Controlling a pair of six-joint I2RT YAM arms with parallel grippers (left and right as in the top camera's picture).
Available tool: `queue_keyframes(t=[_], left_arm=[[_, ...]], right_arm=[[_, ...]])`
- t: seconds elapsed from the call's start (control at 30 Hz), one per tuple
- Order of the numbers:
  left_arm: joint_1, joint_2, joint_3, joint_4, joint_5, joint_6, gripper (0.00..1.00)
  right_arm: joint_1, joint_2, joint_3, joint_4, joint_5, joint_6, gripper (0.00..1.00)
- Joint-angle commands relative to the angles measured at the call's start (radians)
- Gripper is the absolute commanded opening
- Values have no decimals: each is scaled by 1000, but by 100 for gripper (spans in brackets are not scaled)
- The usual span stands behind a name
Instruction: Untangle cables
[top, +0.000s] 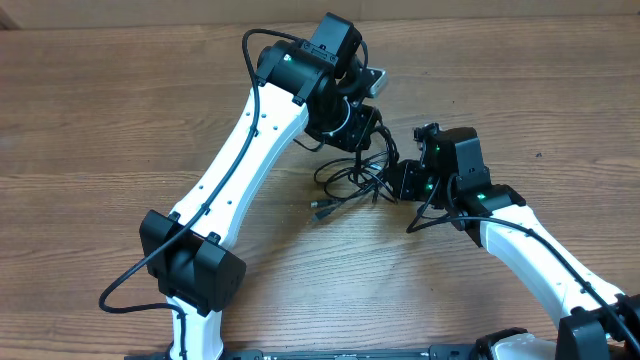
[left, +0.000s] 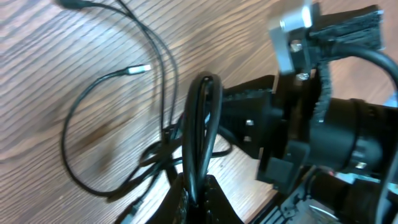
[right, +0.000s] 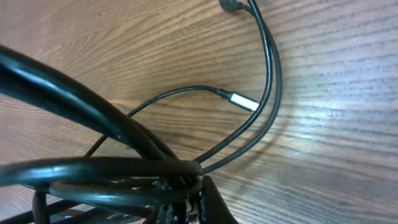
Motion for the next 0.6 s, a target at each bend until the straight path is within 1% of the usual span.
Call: queue_keyframes(t=[0.0, 0.07, 0.13, 0.27, 0.37, 0.4, 0.53, 0.57], left_arm=[[-6, -1, 10, -19, -114, -3, 4], [-6, -1, 10, -34, -161, -3, 4], [-6, -1, 10, -42, -193, -4, 4], [-6, -1, 10, -41, -201, -4, 6], [-6, -1, 10, -36, -201, -3, 12], [-6, -1, 10, -36, -201, -3, 14], [-6, -1, 10, -39, -201, -3, 27], [-6, -1, 10, -41, -201, -3, 41]], right_arm=[[-3, -32, 14, -44, 35, -2, 4], [-3, -72, 43, -121, 103, -9, 4], [-3, -121, 90, -210, 169, -55, 4], [-3, -187, 174, -337, 274, -101, 4], [-3, -240, 264, -441, 358, -118, 4], [-3, -248, 275, -451, 363, -127, 4], [-3, -292, 337, -477, 373, -134, 4], [-3, -308, 352, -476, 373, -134, 4]])
